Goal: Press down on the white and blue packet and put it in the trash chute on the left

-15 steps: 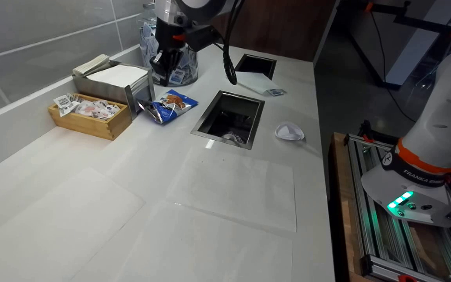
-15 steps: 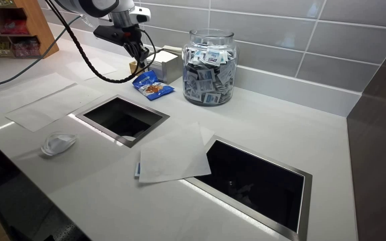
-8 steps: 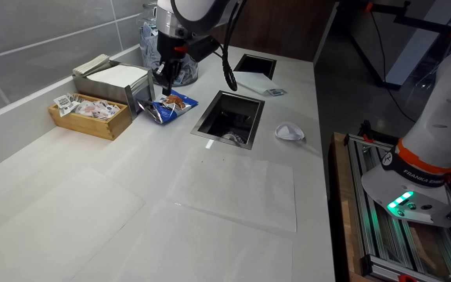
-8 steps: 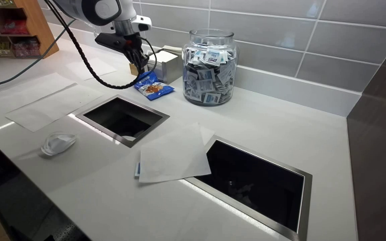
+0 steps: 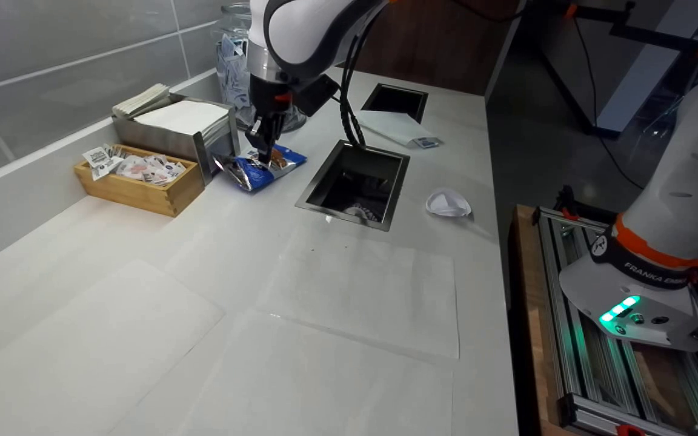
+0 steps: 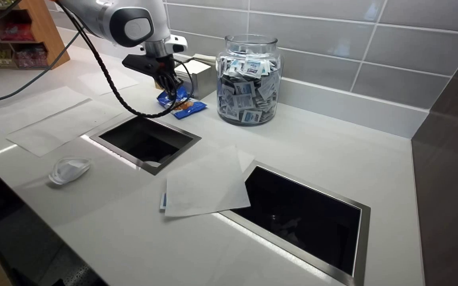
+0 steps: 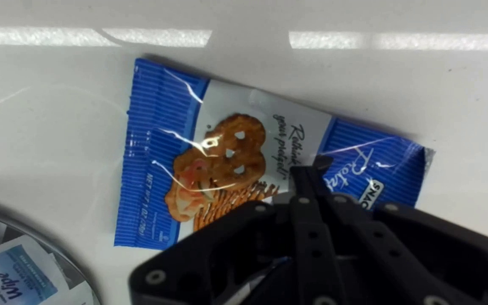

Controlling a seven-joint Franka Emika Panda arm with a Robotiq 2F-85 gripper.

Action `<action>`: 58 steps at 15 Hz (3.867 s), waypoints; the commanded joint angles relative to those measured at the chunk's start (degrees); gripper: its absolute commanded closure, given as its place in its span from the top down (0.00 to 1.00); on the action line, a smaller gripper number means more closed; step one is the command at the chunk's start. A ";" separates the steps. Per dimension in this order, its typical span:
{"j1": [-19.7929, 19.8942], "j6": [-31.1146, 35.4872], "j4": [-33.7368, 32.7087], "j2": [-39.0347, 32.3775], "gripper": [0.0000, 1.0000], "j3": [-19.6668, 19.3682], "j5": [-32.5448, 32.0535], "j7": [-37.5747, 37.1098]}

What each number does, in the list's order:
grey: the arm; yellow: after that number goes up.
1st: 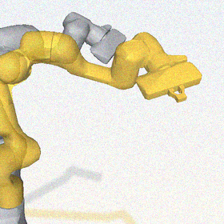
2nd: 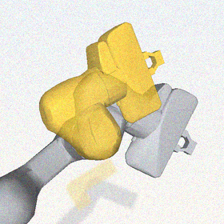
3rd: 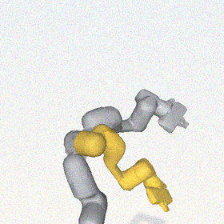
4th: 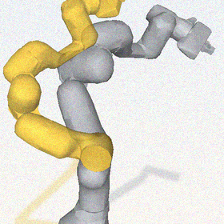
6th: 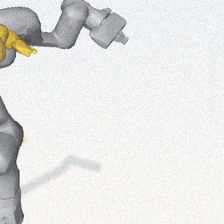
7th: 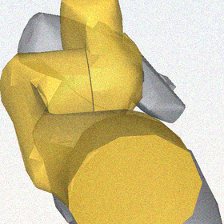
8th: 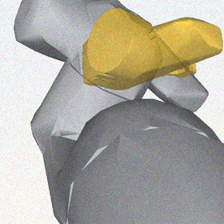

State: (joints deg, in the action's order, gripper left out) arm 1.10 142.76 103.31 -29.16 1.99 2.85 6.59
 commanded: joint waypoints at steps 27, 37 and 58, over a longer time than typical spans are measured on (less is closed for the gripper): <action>4.08 12.91 3.59 2.03 0.00 -0.93 2.33 -0.99; 5.36 12.00 0.49 -3.75 0.00 0.38 3.24 0.10; 2.66 5.56 6.67 3.58 1.00 -0.43 -0.42 1.55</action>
State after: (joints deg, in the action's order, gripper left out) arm 3.49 148.63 108.81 -25.80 1.80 3.36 6.34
